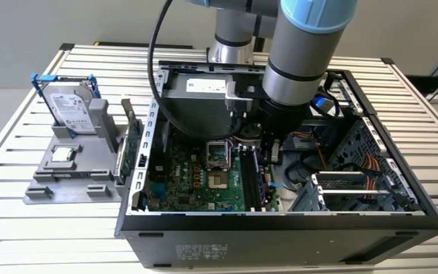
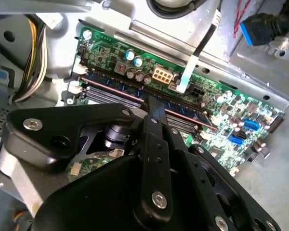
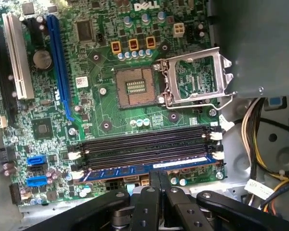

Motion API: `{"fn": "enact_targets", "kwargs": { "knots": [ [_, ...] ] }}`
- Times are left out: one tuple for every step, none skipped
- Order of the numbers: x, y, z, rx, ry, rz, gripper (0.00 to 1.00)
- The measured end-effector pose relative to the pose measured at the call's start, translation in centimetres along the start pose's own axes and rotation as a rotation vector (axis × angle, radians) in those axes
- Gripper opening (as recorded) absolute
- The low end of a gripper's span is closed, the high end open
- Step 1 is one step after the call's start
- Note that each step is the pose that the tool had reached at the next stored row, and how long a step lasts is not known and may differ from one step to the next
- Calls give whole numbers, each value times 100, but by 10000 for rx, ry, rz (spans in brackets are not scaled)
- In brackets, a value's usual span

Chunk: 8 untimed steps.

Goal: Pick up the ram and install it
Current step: 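Press down the ram until it locks into place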

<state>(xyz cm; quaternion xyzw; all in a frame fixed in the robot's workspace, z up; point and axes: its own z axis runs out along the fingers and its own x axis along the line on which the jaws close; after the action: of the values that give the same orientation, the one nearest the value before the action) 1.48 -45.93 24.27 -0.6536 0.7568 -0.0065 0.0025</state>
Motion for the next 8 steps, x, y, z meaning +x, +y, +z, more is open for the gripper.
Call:
{"fn": "enact_targets", "kwargs": {
  "knots": [
    [0,1,2,0,-5,-119,0],
    [0,1,3,-1,-11,-228,0],
    [0,2,5,-1,-17,-338,0],
    [0,3,6,-1,-22,-447,0],
    [0,3,8,-1,-28,-547,0],
    [0,4,10,-1,-35,-652,0],
    [-1,6,11,-1,-39,-747,0],
    [-1,7,12,-1,-43,-836,0]
  ]
}}
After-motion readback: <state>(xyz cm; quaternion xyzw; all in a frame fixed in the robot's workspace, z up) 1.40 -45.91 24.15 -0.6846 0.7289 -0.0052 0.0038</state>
